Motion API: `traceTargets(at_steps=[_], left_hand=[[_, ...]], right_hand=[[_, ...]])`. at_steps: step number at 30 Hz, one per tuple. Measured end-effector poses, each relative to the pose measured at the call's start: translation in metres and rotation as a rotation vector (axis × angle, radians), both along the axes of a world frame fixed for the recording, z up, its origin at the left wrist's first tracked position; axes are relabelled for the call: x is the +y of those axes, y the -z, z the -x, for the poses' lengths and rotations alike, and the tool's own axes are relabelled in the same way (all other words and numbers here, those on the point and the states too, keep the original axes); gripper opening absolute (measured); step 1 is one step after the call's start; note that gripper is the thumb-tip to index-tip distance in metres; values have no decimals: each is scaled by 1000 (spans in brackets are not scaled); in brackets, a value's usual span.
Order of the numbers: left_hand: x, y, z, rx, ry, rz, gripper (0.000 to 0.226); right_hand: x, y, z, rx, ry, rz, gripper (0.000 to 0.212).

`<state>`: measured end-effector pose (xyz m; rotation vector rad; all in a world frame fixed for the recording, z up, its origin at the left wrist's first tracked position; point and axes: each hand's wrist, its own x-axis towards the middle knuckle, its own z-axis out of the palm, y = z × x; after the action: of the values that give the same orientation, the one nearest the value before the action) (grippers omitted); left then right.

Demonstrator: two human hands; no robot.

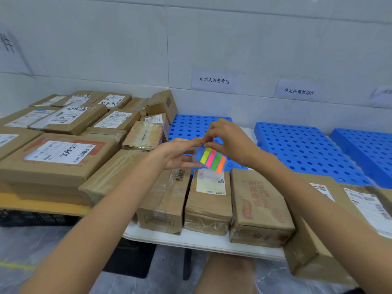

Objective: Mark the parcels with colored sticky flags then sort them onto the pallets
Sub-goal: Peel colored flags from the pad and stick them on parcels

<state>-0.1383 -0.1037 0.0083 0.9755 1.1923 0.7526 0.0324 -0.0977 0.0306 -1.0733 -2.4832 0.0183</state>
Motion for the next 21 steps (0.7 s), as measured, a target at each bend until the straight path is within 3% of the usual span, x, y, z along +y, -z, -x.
traceTargets(at_steps=[1, 7, 16, 21], left_hand=[[1, 0, 0, -9, 7, 15, 43], [-2, 0, 3, -48, -32, -17, 13], [-12, 7, 12, 13, -389, -241, 18], [-20, 3, 16, 78, -564, -372, 20]], right_hand=[[-1, -1, 0, -18, -7, -8, 9], [-7, 4, 1, 9, -35, -13, 10], [-18, 21, 6, 170, -22, -6, 3], [-34, 26, 6, 363, 64, 138, 2]])
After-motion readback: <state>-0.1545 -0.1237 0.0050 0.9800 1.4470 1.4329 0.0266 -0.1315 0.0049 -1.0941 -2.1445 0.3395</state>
